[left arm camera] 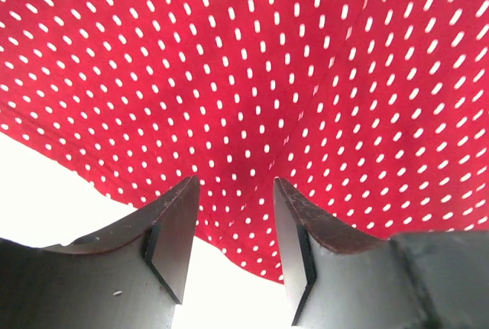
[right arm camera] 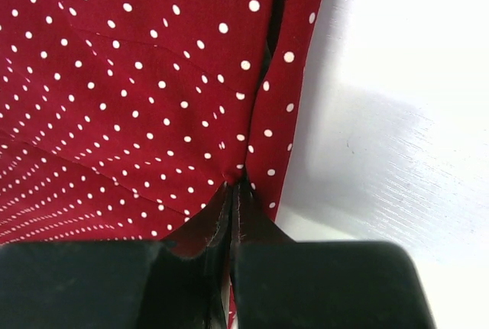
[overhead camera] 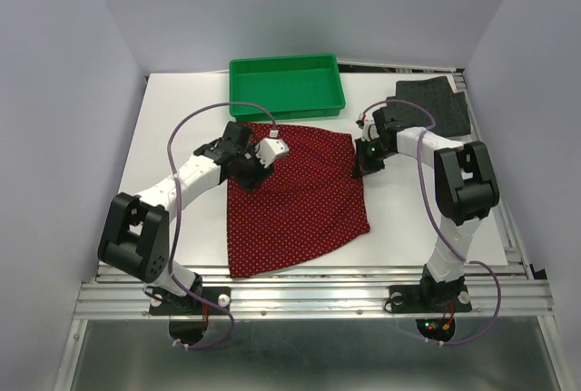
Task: Fold and stack the skirts
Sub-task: Flatten the skirt out
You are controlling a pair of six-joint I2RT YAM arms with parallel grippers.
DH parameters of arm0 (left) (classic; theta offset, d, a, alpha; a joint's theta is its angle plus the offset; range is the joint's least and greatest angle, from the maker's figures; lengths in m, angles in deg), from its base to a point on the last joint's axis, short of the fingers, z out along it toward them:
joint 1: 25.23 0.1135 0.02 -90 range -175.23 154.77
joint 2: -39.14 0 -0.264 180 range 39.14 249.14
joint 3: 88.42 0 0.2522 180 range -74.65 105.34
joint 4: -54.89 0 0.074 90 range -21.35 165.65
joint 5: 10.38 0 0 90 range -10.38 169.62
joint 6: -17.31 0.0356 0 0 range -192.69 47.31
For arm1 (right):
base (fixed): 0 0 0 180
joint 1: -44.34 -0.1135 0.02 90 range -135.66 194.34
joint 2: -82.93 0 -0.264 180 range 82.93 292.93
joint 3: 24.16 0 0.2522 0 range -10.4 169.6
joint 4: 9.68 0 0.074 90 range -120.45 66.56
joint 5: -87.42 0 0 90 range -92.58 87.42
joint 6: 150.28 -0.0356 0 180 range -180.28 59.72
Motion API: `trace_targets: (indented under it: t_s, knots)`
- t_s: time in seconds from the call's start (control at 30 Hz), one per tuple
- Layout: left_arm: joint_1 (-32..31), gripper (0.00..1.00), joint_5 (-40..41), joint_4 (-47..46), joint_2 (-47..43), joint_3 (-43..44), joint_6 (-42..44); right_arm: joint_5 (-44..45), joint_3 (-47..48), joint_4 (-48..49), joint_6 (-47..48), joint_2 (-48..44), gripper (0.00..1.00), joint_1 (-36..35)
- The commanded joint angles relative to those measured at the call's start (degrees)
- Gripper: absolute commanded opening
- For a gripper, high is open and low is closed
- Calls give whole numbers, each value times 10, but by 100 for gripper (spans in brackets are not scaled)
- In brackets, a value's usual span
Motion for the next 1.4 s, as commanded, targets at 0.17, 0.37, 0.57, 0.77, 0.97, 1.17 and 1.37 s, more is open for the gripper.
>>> trace_targets:
  t_s: [0.17, 0.37, 0.57, 0.77, 0.97, 1.17, 1.37]
  knots:
    - [2, 52, -16, 10, 9, 17, 36, 70, 14, -69, 81, -38, 58, 3]
    - [-3, 48, -2, -11, 59, 49, 34, 41, 110, -85, 78, -42, 64, 3]
    - [-6, 42, -5, -11, 107, 96, 36, 20, 195, -88, 80, 7, 58, -3]
    - [-21, 37, 8, -17, 148, 82, 55, 4, 196, -62, 84, 52, 50, -36]
    - [-56, 33, 20, -22, 151, 25, 90, 4, 130, -29, 104, 80, 47, -50]
    - [-98, 29, 1, 5, 124, -36, 117, -1, 43, -18, 133, 64, 46, -67]
    - [-148, 27, -12, 21, 88, -83, 119, -13, -38, -26, 148, 23, 46, -72]
